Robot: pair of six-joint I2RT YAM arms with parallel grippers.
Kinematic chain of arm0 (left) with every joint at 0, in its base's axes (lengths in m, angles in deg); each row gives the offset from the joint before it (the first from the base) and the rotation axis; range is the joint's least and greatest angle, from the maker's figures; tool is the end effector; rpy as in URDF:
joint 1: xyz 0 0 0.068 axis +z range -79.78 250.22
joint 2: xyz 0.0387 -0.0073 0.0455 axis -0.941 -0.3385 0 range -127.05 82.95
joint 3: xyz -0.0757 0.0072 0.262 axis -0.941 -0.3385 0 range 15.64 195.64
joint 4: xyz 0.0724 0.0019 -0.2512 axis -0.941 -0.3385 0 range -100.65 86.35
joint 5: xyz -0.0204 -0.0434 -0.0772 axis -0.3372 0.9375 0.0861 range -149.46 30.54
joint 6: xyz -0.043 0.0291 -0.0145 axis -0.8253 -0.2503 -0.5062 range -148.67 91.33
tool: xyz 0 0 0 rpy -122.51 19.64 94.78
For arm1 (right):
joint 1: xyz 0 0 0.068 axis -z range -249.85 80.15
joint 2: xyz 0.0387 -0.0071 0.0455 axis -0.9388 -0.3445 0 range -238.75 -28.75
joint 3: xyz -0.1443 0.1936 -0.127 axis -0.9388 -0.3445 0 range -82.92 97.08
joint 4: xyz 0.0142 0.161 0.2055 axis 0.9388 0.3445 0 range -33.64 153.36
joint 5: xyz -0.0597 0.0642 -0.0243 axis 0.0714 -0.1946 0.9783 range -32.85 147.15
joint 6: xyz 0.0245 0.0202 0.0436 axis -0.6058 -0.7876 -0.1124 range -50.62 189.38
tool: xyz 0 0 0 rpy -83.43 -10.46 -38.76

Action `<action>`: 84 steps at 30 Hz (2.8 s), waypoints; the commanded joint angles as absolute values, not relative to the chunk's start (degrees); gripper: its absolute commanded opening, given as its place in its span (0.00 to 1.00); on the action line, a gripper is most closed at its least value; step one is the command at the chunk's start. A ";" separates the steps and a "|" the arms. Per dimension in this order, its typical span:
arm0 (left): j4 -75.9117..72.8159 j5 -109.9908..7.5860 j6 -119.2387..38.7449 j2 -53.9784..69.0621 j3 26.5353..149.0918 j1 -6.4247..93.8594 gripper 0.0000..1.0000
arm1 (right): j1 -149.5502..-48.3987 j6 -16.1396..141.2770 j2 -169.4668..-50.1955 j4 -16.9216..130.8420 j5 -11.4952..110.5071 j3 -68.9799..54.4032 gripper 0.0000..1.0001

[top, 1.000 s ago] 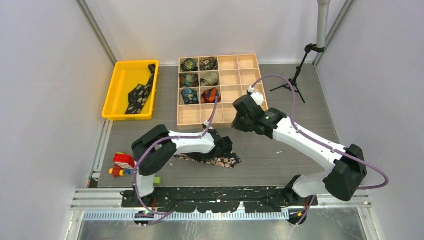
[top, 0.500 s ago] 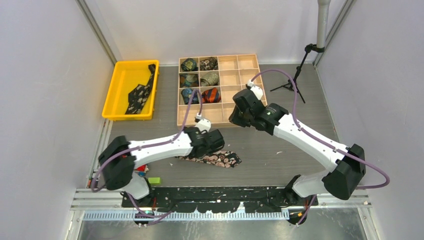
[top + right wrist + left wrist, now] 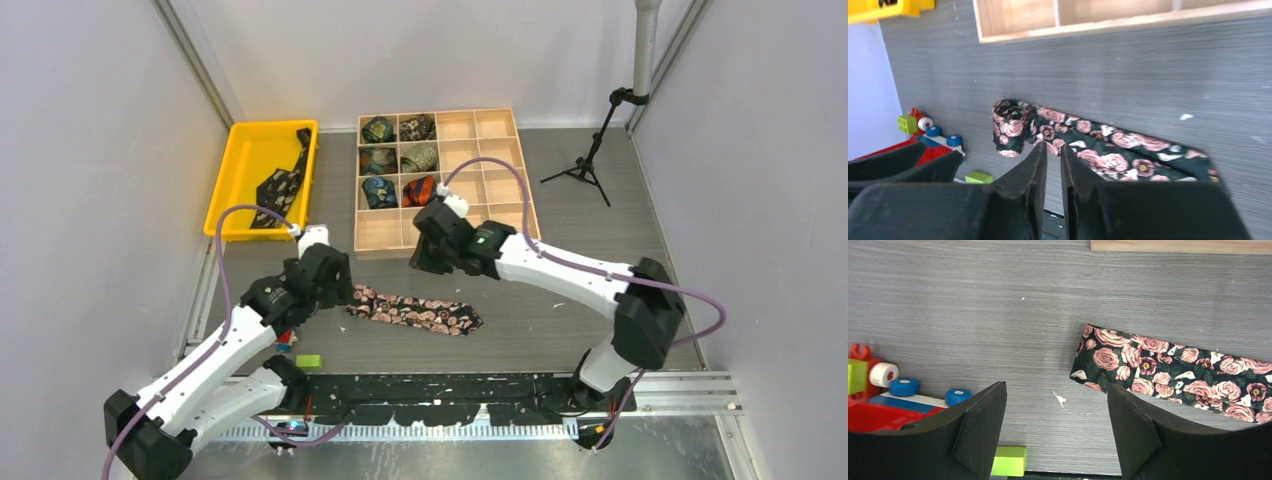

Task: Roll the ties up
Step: Roll the tie at the center of the board.

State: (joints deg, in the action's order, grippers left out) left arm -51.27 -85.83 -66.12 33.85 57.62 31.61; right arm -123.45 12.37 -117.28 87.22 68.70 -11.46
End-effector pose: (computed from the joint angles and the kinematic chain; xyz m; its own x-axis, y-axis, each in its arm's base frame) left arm 0.1339 -0.0867 0.2557 -0.7247 -0.1185 -0.6788 -0.1032 0.9927 -0.0631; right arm 0.2064 0.2679 0.2821 -0.8344 0.2530 -0.4896 -0.0165 0.8765 0.4811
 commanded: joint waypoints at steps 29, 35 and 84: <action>-42.34 -68.82 -67.23 35.12 51.32 47.37 0.74 | -131.76 9.33 -142.43 75.12 60.80 1.01 0.18; -41.08 -66.31 -66.65 34.08 50.48 47.36 0.74 | -131.67 9.83 -141.10 75.36 61.45 -1.41 0.18; -14.02 -42.21 -71.13 23.73 34.96 54.04 0.66 | -131.44 8.49 -137.79 71.59 61.88 -11.94 0.17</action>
